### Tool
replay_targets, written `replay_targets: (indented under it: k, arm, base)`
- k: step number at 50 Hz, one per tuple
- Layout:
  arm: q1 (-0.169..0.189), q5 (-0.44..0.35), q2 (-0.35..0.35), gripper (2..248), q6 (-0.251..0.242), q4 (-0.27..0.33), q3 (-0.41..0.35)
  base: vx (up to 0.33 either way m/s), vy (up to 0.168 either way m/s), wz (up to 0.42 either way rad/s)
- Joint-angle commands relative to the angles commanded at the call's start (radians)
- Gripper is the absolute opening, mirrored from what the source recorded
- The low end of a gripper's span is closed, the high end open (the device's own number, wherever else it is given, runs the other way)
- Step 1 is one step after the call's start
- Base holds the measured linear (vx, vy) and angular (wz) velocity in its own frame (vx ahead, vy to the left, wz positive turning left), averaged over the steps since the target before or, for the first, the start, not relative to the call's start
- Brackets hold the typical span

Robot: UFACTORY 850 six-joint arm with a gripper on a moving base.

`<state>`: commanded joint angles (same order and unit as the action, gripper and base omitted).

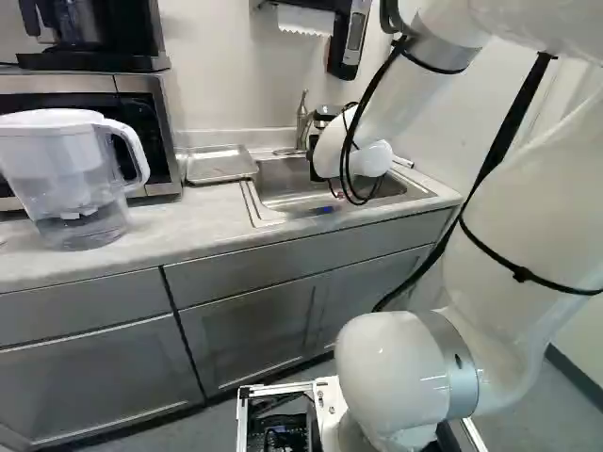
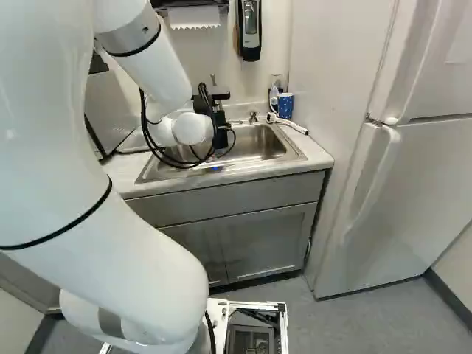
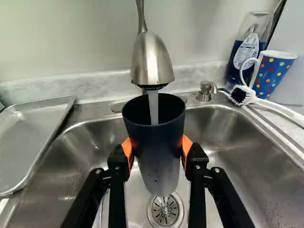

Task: Rinse the cup and place it in the tray

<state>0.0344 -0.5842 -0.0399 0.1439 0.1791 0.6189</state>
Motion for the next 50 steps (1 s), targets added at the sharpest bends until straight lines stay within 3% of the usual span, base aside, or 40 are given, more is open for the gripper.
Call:
replay_targets:
  k: [50]
  arm:
    - [0.000, 0.000, 0.000, 119, 0.000, 0.000, 0.000]
  base:
    - [0.000, 0.000, 0.000]
